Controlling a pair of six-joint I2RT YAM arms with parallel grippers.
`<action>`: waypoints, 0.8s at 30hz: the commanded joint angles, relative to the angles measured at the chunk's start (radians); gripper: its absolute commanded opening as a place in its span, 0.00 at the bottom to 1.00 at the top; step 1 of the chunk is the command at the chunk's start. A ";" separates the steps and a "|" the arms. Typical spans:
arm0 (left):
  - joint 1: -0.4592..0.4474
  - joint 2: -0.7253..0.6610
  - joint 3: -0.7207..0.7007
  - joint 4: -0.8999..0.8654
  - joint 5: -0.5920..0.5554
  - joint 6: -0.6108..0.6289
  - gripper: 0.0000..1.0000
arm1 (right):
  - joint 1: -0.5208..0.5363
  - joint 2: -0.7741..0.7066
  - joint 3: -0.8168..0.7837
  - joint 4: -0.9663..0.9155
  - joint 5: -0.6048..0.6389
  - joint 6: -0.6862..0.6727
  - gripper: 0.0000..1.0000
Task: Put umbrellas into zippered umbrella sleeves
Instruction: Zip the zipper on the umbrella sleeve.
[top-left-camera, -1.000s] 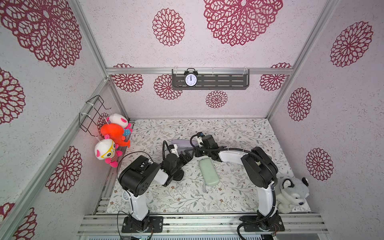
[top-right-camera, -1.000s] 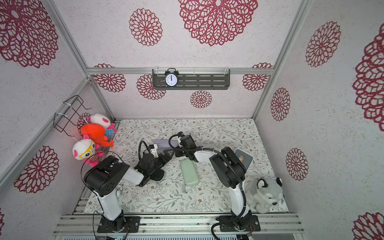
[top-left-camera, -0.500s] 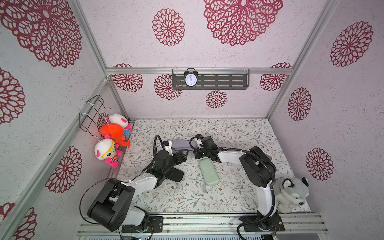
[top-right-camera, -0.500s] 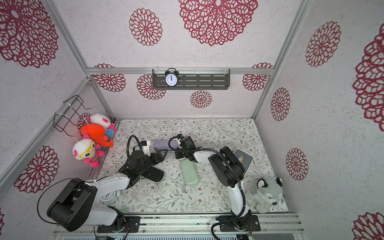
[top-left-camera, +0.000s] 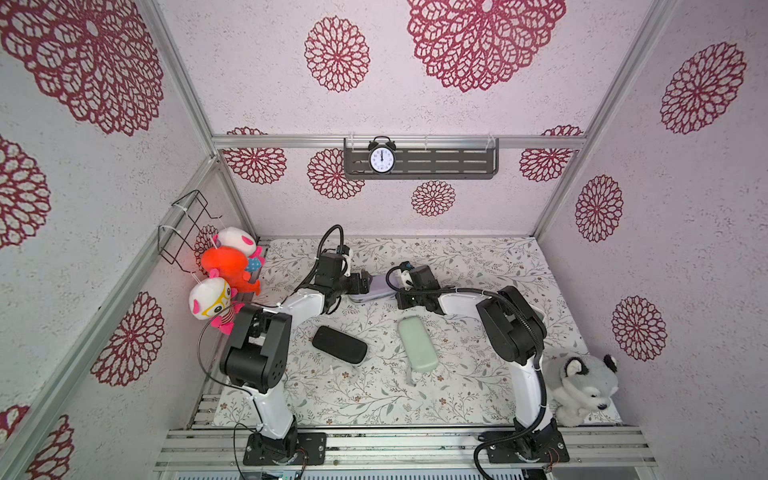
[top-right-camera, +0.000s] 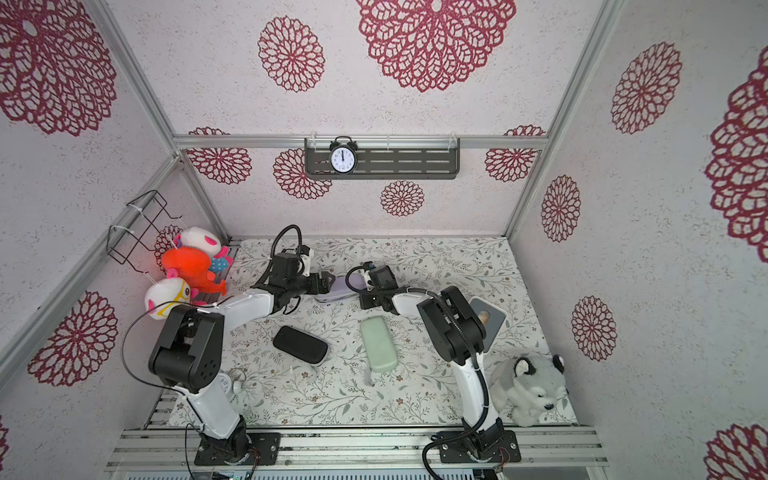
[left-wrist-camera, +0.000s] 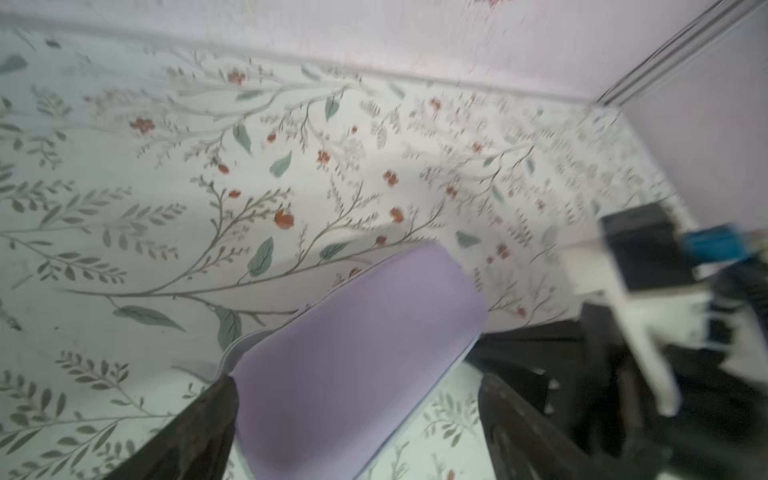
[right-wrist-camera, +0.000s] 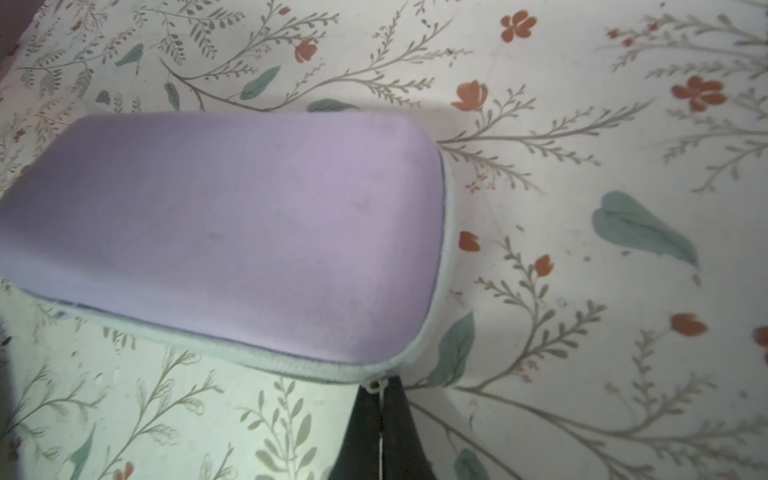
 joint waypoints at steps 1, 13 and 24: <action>0.010 0.054 0.050 -0.144 -0.019 0.120 0.93 | -0.012 0.000 0.032 -0.018 0.040 -0.052 0.00; 0.016 0.143 0.003 -0.089 0.189 0.019 0.70 | 0.042 -0.023 0.032 -0.015 -0.028 -0.157 0.00; 0.014 0.152 -0.061 0.047 0.211 -0.160 0.68 | 0.143 -0.020 0.098 -0.071 -0.031 -0.220 0.00</action>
